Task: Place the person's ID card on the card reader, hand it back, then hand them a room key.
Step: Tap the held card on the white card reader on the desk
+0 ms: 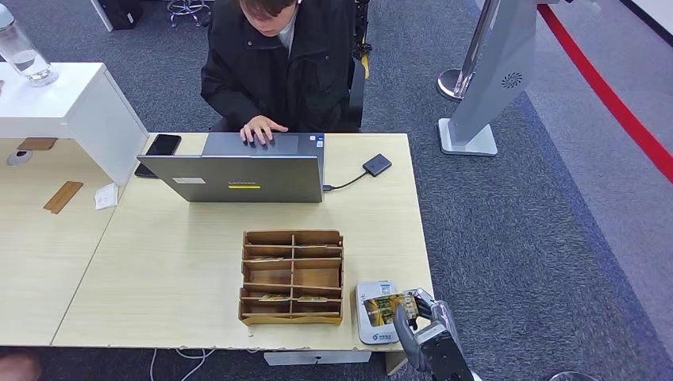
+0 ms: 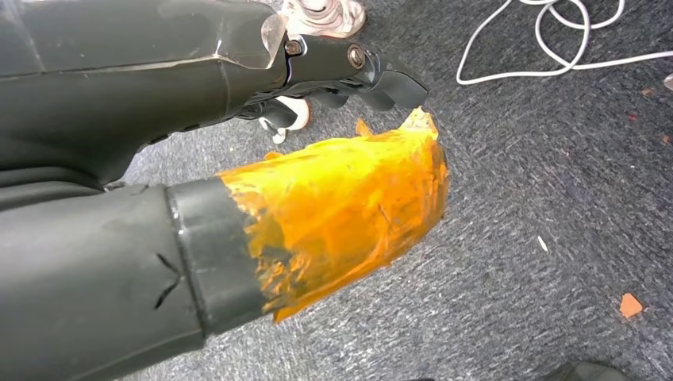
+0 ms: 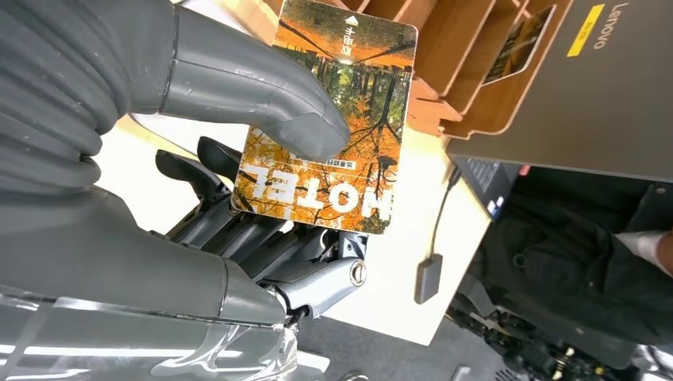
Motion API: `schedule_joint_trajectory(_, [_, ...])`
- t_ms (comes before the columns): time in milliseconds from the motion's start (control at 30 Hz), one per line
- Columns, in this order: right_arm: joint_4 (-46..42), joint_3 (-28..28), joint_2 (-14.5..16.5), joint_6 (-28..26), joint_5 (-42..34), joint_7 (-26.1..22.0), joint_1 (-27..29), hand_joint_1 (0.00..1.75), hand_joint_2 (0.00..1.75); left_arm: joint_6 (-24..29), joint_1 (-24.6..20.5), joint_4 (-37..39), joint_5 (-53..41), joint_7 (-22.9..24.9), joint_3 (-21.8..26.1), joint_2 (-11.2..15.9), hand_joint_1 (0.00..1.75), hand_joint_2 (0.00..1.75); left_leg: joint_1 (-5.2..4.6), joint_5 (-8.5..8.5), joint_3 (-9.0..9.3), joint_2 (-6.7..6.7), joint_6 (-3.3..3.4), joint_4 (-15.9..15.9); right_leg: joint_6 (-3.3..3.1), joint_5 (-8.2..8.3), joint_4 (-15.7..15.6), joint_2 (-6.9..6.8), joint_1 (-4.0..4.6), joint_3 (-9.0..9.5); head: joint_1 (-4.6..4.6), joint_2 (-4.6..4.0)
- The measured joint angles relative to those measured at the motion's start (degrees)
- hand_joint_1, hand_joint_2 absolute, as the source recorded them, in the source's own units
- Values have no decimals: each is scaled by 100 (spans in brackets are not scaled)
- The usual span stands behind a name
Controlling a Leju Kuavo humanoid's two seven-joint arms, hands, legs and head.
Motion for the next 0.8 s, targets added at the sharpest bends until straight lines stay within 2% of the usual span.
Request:
schedule_joint_trajectory(533, [286, 276, -43, -256, -65, 391, -22, 175, 175, -1, 2, 0, -79, 32, 32, -4, 0, 0, 0, 0, -1, 0, 0, 0, 0, 0, 0, 0, 0, 0, 0, 0])
schedule_joint_trajectory(800, [682, 376, 11, -531, 381, 773, -239, 175, 175, -14, 2, 0, -117, 58, 34, -12, 0, 0, 0, 0, -1, 0, 0, 0, 0, 0, 0, 0, 0, 1, 0, 0])
